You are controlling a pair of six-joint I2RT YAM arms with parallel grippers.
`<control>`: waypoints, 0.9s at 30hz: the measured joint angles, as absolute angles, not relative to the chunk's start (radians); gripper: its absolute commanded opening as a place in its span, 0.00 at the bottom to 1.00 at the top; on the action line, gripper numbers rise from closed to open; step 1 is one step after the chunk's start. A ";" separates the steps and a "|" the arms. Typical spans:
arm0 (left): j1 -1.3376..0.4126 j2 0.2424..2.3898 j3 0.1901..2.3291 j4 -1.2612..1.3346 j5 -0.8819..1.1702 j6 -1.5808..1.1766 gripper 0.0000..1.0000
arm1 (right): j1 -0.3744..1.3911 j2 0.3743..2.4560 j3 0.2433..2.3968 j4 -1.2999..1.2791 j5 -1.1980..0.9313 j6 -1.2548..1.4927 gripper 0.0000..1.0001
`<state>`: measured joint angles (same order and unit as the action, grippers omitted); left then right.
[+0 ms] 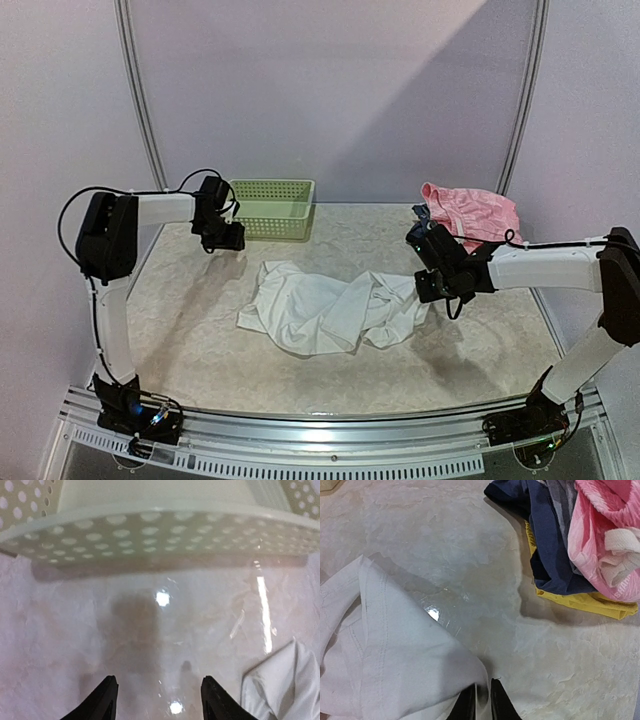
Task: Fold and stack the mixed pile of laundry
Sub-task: Pick up the crumpled T-shirt from the center of the board.
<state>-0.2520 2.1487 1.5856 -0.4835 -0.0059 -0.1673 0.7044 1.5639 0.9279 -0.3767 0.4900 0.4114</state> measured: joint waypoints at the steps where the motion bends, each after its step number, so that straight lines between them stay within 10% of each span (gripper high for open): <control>1: -0.262 2.103 1.533 -0.474 -0.006 -0.173 0.59 | 0.704 1.562 0.928 -0.379 0.492 0.414 0.18; 8: -0.364 1.838 1.240 -0.406 -0.015 -0.237 0.62 | 0.703 1.520 0.937 -0.400 0.492 0.421 0.54; 27: -0.584 1.565 0.767 -0.336 -0.092 -0.375 0.68 | 0.703 1.381 0.905 -0.381 0.494 0.424 0.67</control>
<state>-0.5838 1.5654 0.7666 -0.3355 -0.0917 -0.3752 0.7033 1.3811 0.9047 -0.3813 0.4942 0.4244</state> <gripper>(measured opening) 0.696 0.669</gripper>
